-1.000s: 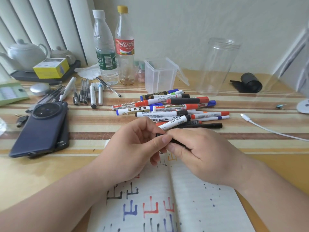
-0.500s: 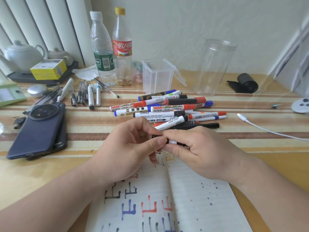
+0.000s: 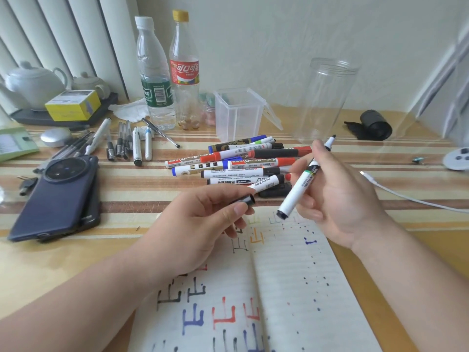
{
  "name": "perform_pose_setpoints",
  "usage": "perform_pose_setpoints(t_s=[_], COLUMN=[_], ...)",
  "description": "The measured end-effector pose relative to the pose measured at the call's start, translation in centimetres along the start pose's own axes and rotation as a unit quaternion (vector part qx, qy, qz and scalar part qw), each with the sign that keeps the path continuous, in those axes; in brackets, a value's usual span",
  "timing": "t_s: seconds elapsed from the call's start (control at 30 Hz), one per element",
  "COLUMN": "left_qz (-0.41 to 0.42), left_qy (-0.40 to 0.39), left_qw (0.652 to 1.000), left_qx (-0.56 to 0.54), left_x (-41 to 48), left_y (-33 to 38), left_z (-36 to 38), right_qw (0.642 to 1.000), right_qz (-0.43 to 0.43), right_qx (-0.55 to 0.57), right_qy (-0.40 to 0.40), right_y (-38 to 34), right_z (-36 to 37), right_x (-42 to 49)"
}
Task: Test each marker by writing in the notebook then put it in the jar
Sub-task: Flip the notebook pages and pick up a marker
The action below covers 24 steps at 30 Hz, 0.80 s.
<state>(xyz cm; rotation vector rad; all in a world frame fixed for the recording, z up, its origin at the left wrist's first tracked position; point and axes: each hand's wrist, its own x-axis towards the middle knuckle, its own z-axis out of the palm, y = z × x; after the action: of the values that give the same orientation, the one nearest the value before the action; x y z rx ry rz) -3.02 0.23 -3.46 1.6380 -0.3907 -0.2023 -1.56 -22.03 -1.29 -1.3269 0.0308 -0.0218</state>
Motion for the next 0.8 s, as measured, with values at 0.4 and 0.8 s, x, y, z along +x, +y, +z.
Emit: perform_pose_setpoints(t_s=[0.4,0.8], left_qz=[-0.011,0.013], left_qy=[0.026,0.081], left_qw=[0.998,0.996], left_qx=[-0.048,-0.027], left_x=[0.1,-0.7], left_y=[0.3,0.8], left_z=[0.2,0.4], right_qw=[0.993,0.994], right_qz=[-0.068,-0.038], right_qx=[0.078,0.078], right_qy=[-0.064,-0.066], right_y=[0.2,0.2], right_z=[1.0,2.1], right_x=[-0.5,-1.0])
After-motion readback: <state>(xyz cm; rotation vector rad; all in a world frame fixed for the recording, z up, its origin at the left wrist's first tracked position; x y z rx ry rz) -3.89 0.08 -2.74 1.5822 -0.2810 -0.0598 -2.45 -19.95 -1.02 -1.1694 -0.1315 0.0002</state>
